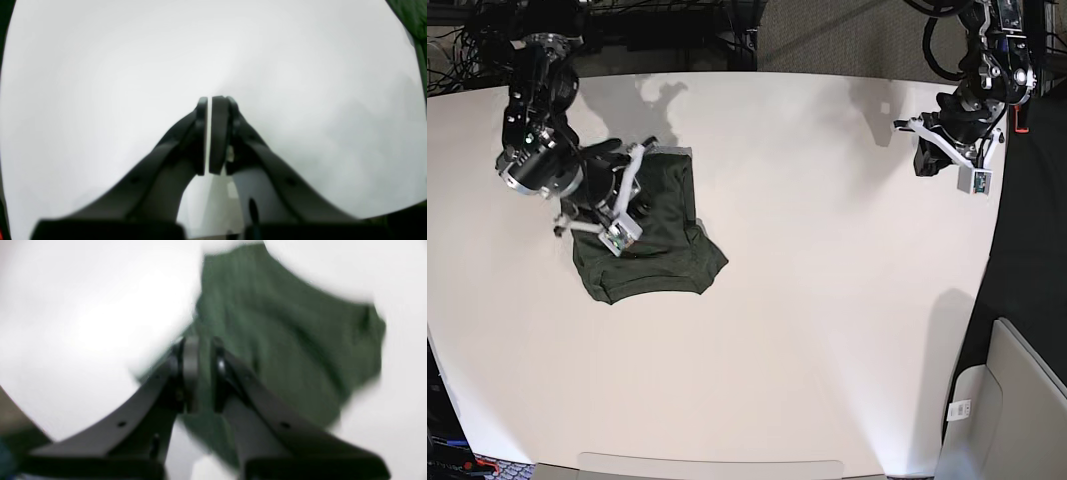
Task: Fold the T-shirt properly
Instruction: 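Release the bundle and raise both grippers away from the shirt, then move both grippers to the bundle's edge and grasp its two corners, then hold both corners and lift the edge slightly to straighten the bundle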
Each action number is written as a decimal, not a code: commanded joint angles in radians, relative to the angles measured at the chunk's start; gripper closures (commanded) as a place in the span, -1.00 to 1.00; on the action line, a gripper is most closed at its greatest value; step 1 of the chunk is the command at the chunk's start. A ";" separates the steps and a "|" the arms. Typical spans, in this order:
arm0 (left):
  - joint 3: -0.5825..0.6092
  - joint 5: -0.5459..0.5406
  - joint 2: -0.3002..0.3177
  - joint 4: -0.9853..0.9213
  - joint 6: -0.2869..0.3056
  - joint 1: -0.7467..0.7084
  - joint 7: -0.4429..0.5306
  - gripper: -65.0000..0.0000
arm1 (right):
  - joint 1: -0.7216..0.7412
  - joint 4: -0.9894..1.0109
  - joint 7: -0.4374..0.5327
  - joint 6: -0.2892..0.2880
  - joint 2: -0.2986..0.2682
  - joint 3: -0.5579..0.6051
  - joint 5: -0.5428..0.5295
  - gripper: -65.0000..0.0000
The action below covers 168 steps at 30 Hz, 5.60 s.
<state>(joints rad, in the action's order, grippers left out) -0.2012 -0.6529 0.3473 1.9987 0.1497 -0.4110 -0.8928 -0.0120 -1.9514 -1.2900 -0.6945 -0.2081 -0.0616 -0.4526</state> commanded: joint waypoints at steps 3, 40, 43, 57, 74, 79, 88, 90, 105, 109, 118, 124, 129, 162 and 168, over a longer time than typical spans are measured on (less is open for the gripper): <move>-0.004 -0.011 0.002 0.018 0.004 0.004 0.017 0.99 | -0.050 -0.079 0.006 -0.004 -0.026 -0.054 -0.013 0.86; 0.664 -0.018 -0.201 0.047 0.004 0.191 0.028 0.60 | -0.098 -0.010 0.037 -0.004 -0.100 -0.488 -0.137 0.84; 0.710 -0.018 -0.245 0.017 0.004 0.194 0.031 0.60 | -0.147 -0.012 0.037 -0.004 -0.098 -0.488 -0.140 0.84; 0.807 -0.006 -0.360 -0.189 0.004 0.343 0.126 0.63 | -0.148 -0.012 0.054 -0.004 -0.066 -0.496 -0.134 0.84; 0.737 -0.015 -0.322 -0.326 -0.137 0.427 0.130 0.19 | -0.018 0.100 0.080 -0.004 -0.066 -0.573 -0.137 -0.06; 0.737 -0.015 -0.342 -0.332 -0.137 0.426 0.131 0.19 | 0.017 0.174 0.080 -0.004 -0.052 -0.567 -0.140 0.07; 0.747 -0.014 -0.394 -0.375 -0.137 0.429 0.131 0.19 | 0.031 0.177 0.077 -0.004 -0.007 -0.511 -0.142 0.07; 0.753 -0.014 -0.394 -0.404 -0.137 0.430 0.133 0.19 | 0.030 0.177 0.077 -0.004 0.002 -0.511 -0.142 0.07; 0.777 -0.015 -0.348 -0.395 -0.135 0.424 0.214 1.00 | 0.027 0.182 0.077 -0.004 -0.003 -0.513 -0.219 0.07; 0.776 -0.015 -0.330 -0.361 -0.135 0.400 0.217 1.00 | 0.027 0.182 0.077 -0.004 -0.001 -0.513 -0.223 0.06; 0.757 -0.015 -0.330 -0.361 -0.135 0.387 0.217 1.00 | 0.024 0.183 0.033 -0.004 0.005 -0.510 -0.269 0.06; 0.757 -0.015 -0.331 -0.361 -0.135 0.387 0.215 1.00 | 0.014 0.229 0.036 -0.004 0.009 -0.510 -0.277 0.07; 0.757 -0.015 -0.330 -0.361 -0.135 0.383 0.214 1.00 | 0.024 0.338 0.039 -0.004 0.026 -0.510 -0.277 0.07; 0.757 -0.015 -0.328 -0.361 -0.135 0.383 0.214 1.00 | 0.047 0.373 0.039 -0.004 0.048 -0.510 -0.367 0.13; 0.759 -0.015 -0.330 -0.361 -0.135 0.383 0.214 1.00 | 0.048 0.375 0.037 -0.004 0.049 -0.510 -0.372 0.67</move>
<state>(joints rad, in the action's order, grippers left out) 0.5556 -0.6571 0.0257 1.6169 0.0067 -0.0395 -0.6983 0.0219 -1.5620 -1.2690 -0.6922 -0.1486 -0.5697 -0.7975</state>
